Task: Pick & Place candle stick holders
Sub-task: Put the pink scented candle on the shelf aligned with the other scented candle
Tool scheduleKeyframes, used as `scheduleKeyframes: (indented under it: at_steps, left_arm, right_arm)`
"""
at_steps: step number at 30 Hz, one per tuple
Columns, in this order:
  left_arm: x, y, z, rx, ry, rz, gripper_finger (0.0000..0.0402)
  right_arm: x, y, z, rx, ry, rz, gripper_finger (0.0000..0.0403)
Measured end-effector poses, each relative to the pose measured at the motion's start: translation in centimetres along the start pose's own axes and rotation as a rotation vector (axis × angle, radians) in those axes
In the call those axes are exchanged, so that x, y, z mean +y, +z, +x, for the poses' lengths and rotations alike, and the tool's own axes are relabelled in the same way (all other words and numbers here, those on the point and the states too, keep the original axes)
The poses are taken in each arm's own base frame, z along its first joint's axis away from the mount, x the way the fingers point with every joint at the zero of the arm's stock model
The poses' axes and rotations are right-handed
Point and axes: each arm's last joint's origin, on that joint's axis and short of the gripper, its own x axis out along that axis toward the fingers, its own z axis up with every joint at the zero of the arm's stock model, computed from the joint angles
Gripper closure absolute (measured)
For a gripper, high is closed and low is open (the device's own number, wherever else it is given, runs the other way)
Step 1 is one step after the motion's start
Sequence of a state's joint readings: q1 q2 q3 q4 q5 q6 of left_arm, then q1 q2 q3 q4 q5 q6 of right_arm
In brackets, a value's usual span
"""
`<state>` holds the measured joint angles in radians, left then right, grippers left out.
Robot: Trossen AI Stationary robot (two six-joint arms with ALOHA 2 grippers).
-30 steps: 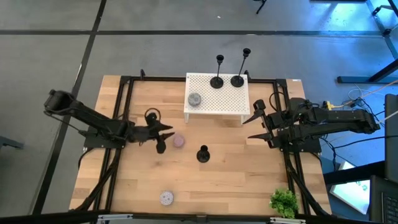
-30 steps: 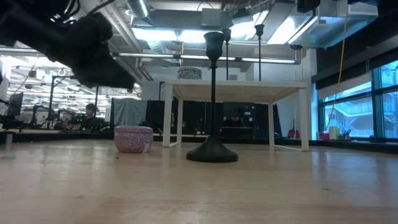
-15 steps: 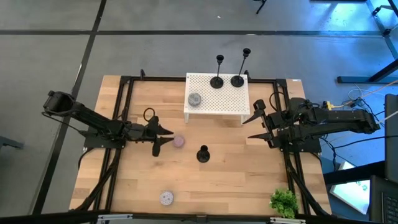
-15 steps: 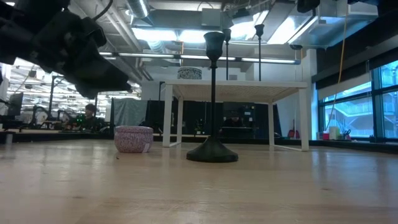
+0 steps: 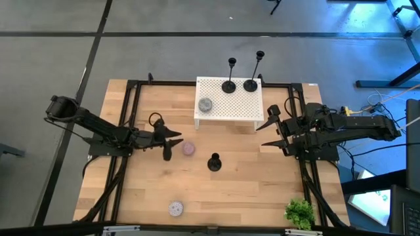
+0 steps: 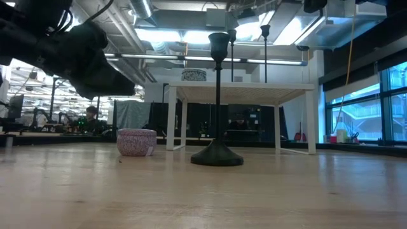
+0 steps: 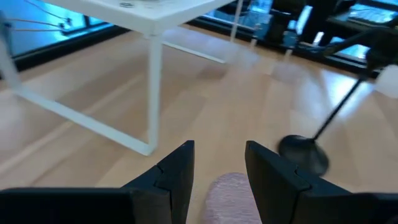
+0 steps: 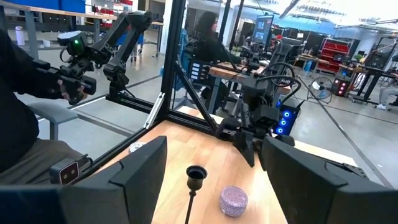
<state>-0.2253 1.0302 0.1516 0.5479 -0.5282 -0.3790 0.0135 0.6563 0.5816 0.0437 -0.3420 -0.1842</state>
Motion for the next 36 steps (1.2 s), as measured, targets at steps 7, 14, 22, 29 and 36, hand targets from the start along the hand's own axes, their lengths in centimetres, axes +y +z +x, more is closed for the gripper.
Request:
scheduleKeyframes:
  at_steps: [7, 14, 22, 29, 36]
  left_arm:
    - [0.35, -0.07, -0.02, -0.021, 0.102, 0.012, 0.0262]
    - [-0.18, 0.23, -0.03, -0.021, -0.021, 0.086, 0.0244]
    - [-0.26, 0.27, -0.03, -0.019, -0.044, 0.080, 0.0163]
    - [-0.39, 0.22, -0.04, -0.004, -0.090, 0.070, 0.0091]
    - [-0.42, -0.01, 0.07, 0.016, -0.103, 0.079, 0.0059]
  right_arm:
    - [0.00, -0.01, 0.00, 0.001, 0.000, 0.001, 0.0135]
    - [0.00, -0.01, 0.00, 0.001, 0.000, 0.001, 0.0135]
    - [0.00, -0.01, 0.00, 0.001, 0.000, 0.001, 0.0135]
    - [0.01, -0.01, 0.00, 0.001, 0.000, 0.001, 0.0134]
    - [0.00, -0.01, 0.00, 0.001, 0.000, 0.001, 0.0135]
